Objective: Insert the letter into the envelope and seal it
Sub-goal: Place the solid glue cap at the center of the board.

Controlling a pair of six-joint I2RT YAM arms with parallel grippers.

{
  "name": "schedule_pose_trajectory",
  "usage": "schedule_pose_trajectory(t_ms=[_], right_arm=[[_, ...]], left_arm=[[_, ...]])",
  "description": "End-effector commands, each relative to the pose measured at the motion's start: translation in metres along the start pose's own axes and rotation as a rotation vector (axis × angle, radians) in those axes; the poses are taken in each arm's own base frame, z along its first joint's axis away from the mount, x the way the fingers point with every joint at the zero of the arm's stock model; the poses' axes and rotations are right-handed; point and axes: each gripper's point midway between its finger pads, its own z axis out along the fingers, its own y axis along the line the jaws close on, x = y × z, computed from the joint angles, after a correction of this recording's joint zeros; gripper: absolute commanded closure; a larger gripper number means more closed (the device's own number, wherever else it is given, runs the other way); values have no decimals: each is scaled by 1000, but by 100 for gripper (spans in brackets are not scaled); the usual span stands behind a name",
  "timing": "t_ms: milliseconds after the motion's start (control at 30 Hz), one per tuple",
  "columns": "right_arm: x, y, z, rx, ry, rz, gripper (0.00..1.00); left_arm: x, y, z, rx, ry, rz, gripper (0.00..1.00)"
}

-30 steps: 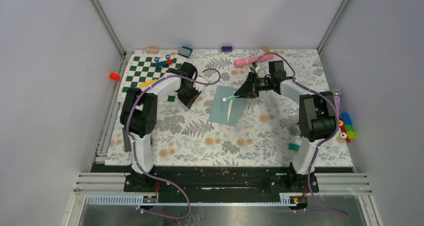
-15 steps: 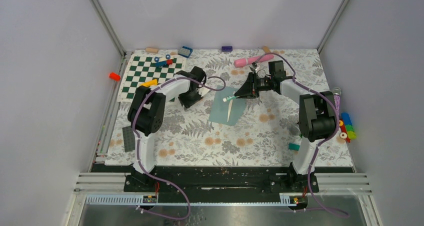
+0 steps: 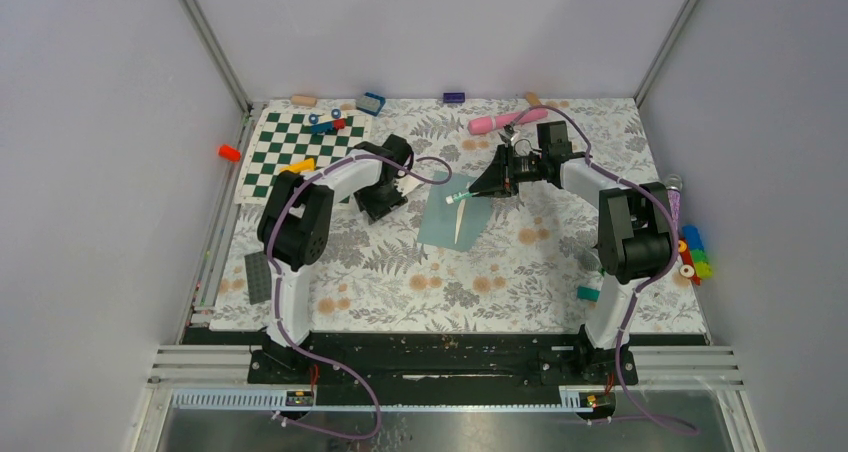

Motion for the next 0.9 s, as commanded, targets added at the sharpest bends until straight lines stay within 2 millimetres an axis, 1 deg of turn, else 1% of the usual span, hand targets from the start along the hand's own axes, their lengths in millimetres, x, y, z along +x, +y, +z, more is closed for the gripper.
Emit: schedule_pose_trajectory(t_ms=[0,67,133,200,233,267,300,367,433,467,500,567,667,733,867], right_arm=[[-8,30,-7,-26,-20,-89,95],[-8,30,-6,-26,-20,-89,95],[-8,29,-6,-27,-19,-87,95],[-9,32,-7,-30,-22,-95,95],[-9,34,-8,-31,-23,-102,96],[-10,36,-9,-26,-26,-118,96],[-8,37,-11,-15,-22,-126,96],[-7,42,-16,7,-23,-161,96],[-4,48,-20,26,-17,-191,96],[-3,51,-23,33,-15,-203,96],[-1,55,-25,38,-10,-216,96],[4,63,-32,51,4,-246,96],[16,74,-41,82,44,-302,96],[25,79,-47,97,69,-347,96],[43,89,-51,50,86,-413,95]], left_arm=[[-7,3,-5,-8,-15,2,52],[-10,5,-8,-16,-34,-8,48],[-20,9,-15,-33,-78,-27,41],[-34,15,-29,-45,-147,-55,23],[-43,18,-39,-47,-196,-71,12],[-54,20,-51,-45,-252,-84,3],[-63,22,-64,-41,-312,-100,2],[-83,19,-96,-4,-447,-119,1],[-100,15,-131,44,-590,-126,1],[-106,10,-147,73,-647,-119,1],[-110,5,-164,104,-702,-107,1],[-114,-12,-194,196,-789,-54,1],[-108,-50,-232,383,-880,67,1],[-100,-74,-251,496,-918,130,1],[-88,-115,-272,665,-966,213,1]])
